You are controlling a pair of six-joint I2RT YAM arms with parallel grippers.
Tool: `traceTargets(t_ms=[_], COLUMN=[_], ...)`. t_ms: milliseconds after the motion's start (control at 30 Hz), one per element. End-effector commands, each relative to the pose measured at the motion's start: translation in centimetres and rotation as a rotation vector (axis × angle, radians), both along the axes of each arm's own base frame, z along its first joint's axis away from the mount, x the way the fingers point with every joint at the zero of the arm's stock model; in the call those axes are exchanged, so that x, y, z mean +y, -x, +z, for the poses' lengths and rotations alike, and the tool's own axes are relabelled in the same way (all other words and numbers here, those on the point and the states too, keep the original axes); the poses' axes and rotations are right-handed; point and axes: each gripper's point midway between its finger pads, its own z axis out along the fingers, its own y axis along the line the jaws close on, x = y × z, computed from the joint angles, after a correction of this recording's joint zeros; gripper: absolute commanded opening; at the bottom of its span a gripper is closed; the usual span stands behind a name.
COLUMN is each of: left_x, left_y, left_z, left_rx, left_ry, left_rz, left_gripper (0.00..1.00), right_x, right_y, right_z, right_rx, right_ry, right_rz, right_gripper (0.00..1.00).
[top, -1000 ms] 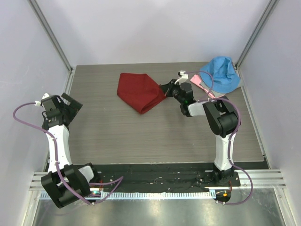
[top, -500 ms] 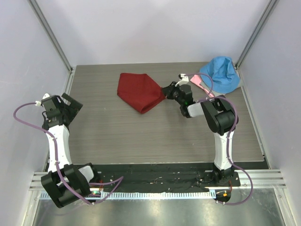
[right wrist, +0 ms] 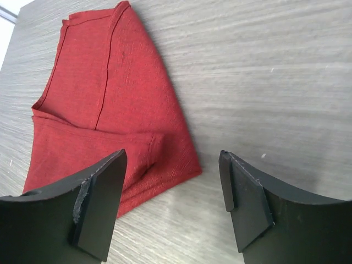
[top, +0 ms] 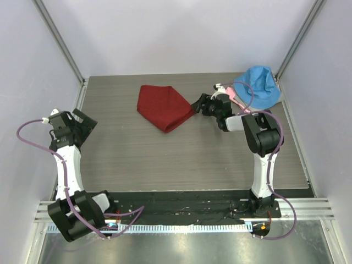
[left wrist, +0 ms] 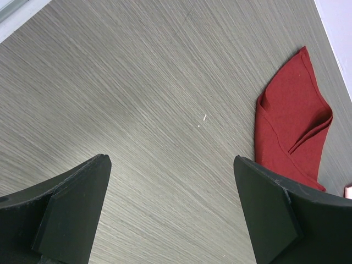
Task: Fold the napkin, place the utensils inside, and roll it up
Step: Fold the napkin
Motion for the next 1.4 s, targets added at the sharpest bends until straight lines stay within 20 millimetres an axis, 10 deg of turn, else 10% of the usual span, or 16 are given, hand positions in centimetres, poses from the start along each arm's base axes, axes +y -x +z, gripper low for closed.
traceTargets(t_ms=[0, 767, 1100, 1367], left_x=[0.3, 0.0, -0.1, -1.1], left_y=[-0.6, -0.7, -0.8, -1.1], left_z=[0.6, 0.6, 0.7, 0.5], left_rx=[-0.039, -0.042, -0.047, -0.059], left_ry=[-0.007, 0.001, 0.009, 0.036], left_rz=[-0.004, -0.016, -0.021, -0.065], left_gripper=[1.00, 1.00, 1.00, 1.00], right_x=[0.3, 2.4, 2.5, 1.7], right_y=[-1.0, -2.5, -1.6, -0.4], right_z=[3.1, -0.6, -1.5, -0.2], right_rx=[-0.032, 0.163, 0.213, 0.225], right_ry=[0.022, 0.028, 0.031, 0.022], right_rz=[0.081, 0.275, 0.289, 0.248], right_gripper=[0.77, 0.63, 0.42, 0.01])
